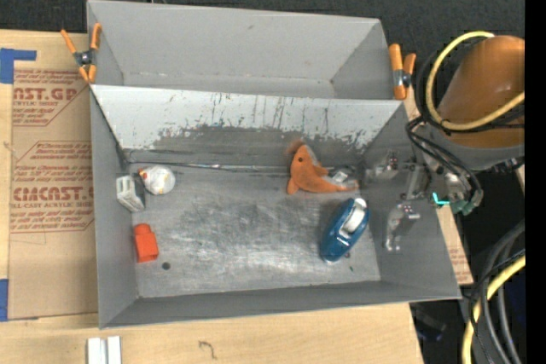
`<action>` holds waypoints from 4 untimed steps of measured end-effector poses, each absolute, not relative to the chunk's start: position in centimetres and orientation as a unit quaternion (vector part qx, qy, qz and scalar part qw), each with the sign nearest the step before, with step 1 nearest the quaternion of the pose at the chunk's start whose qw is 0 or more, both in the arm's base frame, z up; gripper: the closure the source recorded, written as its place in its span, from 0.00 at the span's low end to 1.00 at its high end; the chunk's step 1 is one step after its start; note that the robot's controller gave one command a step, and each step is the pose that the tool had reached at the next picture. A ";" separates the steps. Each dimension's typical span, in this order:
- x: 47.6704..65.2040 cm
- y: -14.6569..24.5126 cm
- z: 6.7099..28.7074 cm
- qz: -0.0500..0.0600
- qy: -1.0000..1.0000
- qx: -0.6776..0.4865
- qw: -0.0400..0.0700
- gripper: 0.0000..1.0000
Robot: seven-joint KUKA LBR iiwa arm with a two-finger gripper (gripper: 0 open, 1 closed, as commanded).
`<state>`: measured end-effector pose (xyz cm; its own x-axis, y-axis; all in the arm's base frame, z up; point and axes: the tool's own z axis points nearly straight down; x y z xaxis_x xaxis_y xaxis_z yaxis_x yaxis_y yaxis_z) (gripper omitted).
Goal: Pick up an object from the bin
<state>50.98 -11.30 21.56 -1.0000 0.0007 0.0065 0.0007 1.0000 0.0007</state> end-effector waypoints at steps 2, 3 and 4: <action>54.5 -11.4 14.3 0.001 -1.000 -0.006 -0.004 0.00; 59.0 -9.1 15.6 0.000 -1.000 0.004 0.001 0.00; 59.2 -9.7 11.1 -0.002 -0.994 -0.111 -0.001 0.00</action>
Offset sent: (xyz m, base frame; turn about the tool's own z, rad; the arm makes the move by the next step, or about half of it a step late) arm 0.0621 -0.0018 -0.1456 0.0218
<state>59.23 -9.65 11.05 -0.9754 0.2206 -0.0023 0.2206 0.9754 0.0047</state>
